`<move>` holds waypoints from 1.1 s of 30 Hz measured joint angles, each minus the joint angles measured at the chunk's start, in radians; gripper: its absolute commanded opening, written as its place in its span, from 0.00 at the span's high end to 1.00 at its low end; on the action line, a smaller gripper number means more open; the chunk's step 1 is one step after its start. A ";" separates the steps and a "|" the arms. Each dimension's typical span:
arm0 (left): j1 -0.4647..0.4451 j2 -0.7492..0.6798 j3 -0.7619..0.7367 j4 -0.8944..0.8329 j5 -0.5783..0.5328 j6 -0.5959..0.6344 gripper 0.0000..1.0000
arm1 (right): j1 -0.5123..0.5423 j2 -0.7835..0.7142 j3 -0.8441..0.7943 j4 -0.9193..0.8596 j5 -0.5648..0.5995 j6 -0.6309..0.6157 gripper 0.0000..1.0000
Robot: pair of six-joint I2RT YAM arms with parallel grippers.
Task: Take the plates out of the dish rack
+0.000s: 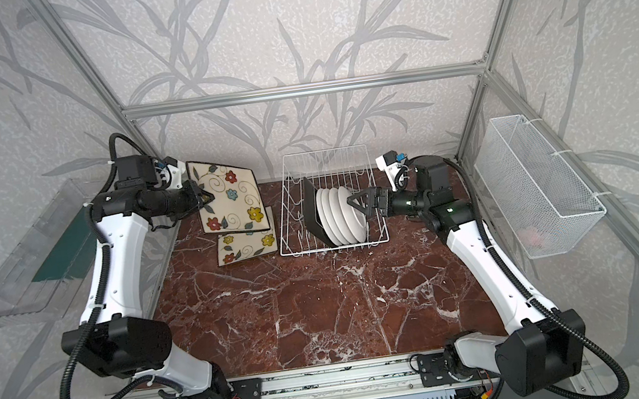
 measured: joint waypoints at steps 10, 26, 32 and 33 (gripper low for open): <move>0.000 0.048 -0.055 -0.028 -0.042 0.079 1.00 | 0.000 0.000 -0.013 -0.011 0.000 0.001 0.01; 0.011 0.146 -0.146 0.041 0.005 0.122 1.00 | 0.017 0.000 -0.015 -0.005 0.000 0.013 0.01; 0.025 0.203 -0.146 0.059 0.024 0.145 1.00 | 0.019 0.000 -0.015 0.014 0.000 0.024 0.01; 0.029 0.211 -0.146 0.060 0.029 0.146 1.00 | 0.020 0.000 -0.015 0.015 0.000 0.024 0.01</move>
